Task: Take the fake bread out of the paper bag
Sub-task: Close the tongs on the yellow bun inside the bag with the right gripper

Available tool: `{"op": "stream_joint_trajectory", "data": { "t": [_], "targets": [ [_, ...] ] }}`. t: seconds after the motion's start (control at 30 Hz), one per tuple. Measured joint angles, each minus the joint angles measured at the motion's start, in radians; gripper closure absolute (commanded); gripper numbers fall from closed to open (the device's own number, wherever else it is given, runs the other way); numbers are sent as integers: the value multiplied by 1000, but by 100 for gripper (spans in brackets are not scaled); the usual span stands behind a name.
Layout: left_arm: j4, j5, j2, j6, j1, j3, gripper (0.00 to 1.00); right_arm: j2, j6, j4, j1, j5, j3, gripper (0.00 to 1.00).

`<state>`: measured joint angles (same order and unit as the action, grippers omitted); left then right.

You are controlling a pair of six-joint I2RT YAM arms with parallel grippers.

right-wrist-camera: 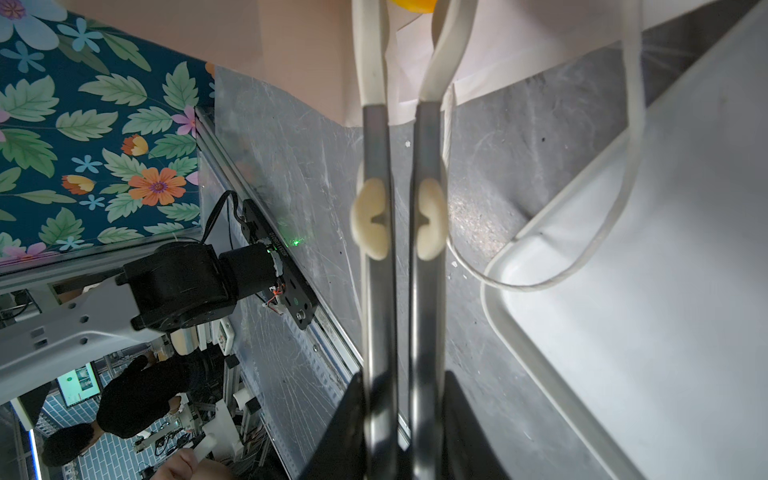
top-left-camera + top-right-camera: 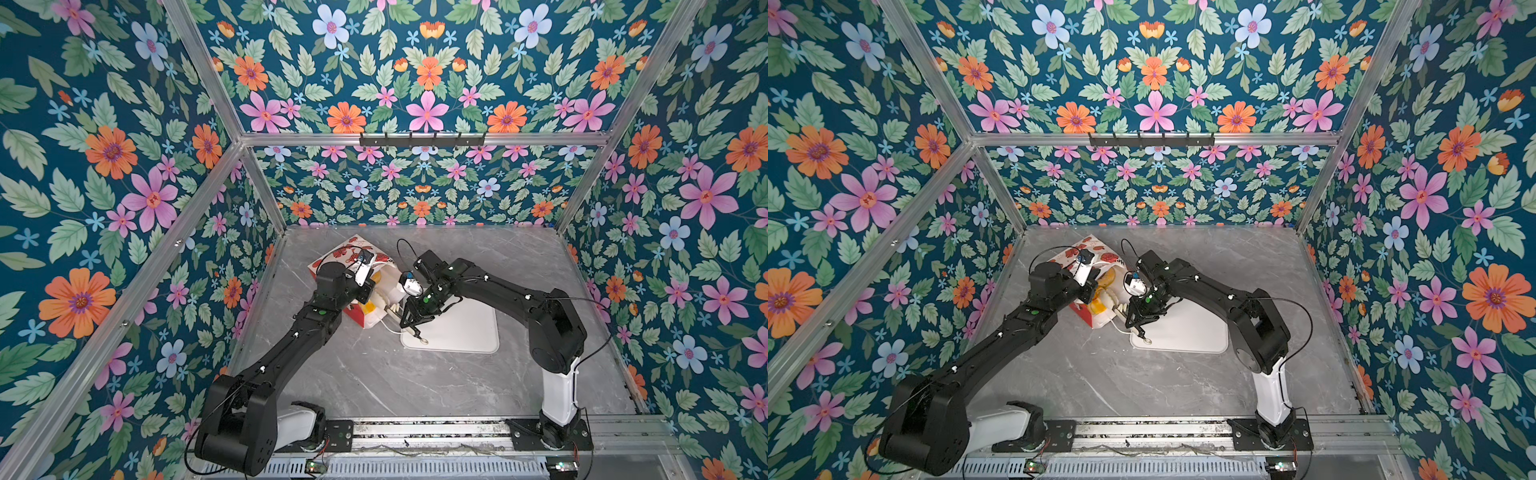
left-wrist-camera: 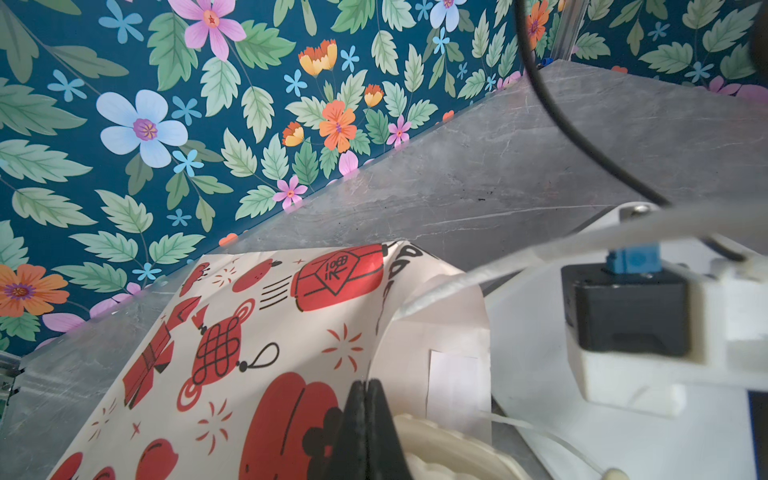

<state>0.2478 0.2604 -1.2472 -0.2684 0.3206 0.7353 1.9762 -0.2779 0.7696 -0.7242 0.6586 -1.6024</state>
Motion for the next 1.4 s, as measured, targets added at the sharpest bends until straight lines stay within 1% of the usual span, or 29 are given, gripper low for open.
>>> {"op": "stream_joint_trajectory", "data": {
  "t": [0.07,0.3,0.37,0.6,0.8,1.07,1.4],
  "targets": [
    [2,0,-2,0,0,0,100,7,-8,-4,1,-2,3,90],
    [5,0,-3,0,0,0,100,9,-26,-15,1,-6,-3,82],
    [5,0,-3,0,0,0,100,8,-26,-18,2,-6,-5,78],
    [6,0,-2,0,0,-5,100,-5,-29,-20,7,-6,-5,75],
    [5,0,0,0,0,-5,100,-16,-29,-25,8,-7,-11,68],
    [5,0,0,0,0,-5,100,2,-22,-14,8,-16,-46,68],
    [5,0,0,0,0,-5,100,9,-6,17,13,-58,-72,67]
  ]
}}
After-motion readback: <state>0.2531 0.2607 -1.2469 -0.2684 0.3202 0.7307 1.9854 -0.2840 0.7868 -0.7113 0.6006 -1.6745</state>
